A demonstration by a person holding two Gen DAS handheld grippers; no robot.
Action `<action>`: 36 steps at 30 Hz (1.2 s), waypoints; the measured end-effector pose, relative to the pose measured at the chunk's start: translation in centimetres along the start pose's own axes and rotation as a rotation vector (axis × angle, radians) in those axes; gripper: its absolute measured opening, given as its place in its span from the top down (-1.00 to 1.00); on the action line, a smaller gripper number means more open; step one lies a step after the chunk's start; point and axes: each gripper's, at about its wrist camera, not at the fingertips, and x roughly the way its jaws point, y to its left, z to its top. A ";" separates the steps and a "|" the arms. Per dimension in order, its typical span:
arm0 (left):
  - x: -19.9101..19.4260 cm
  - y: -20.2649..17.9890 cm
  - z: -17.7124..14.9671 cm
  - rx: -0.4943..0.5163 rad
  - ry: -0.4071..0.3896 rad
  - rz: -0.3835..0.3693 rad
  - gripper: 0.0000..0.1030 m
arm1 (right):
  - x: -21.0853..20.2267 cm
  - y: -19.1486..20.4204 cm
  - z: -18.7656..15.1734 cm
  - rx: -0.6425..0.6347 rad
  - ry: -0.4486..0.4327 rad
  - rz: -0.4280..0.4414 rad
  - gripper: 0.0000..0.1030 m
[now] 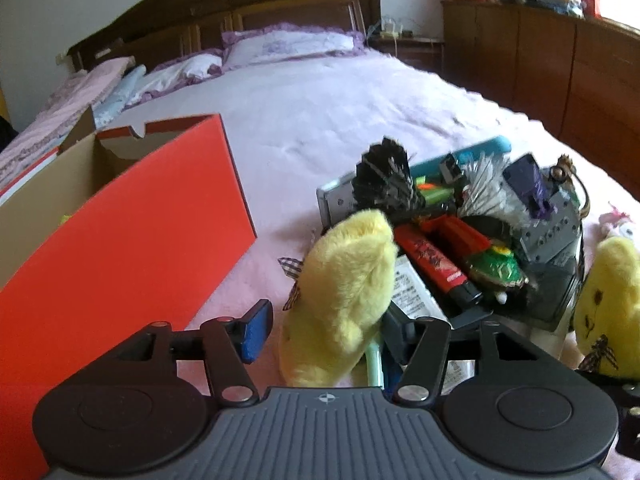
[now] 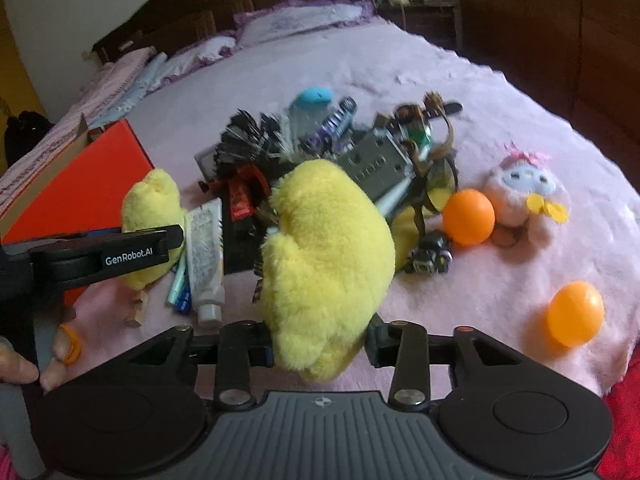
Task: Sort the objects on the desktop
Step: 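Grasp a yellow plush toy with the left tool while the right tool grasps another, then carry both yellow plush toys into the cardboard box and open both tools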
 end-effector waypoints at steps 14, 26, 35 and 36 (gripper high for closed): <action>-8.7 1.3 -1.0 -0.114 -0.043 -0.091 0.19 | -3.3 1.5 0.3 -0.118 -0.076 0.034 0.34; -14.3 10.5 3.8 -0.268 -0.112 0.109 0.18 | -4.5 12.2 6.6 -0.281 -0.156 0.307 0.34; -14.0 18.2 6.4 -0.342 -0.125 0.294 -0.35 | -1.7 23.8 12.8 -0.434 -0.163 0.426 0.26; -13.9 18.6 6.5 -0.346 -0.123 0.314 -0.45 | -1.4 24.6 13.2 -0.443 -0.161 0.418 0.24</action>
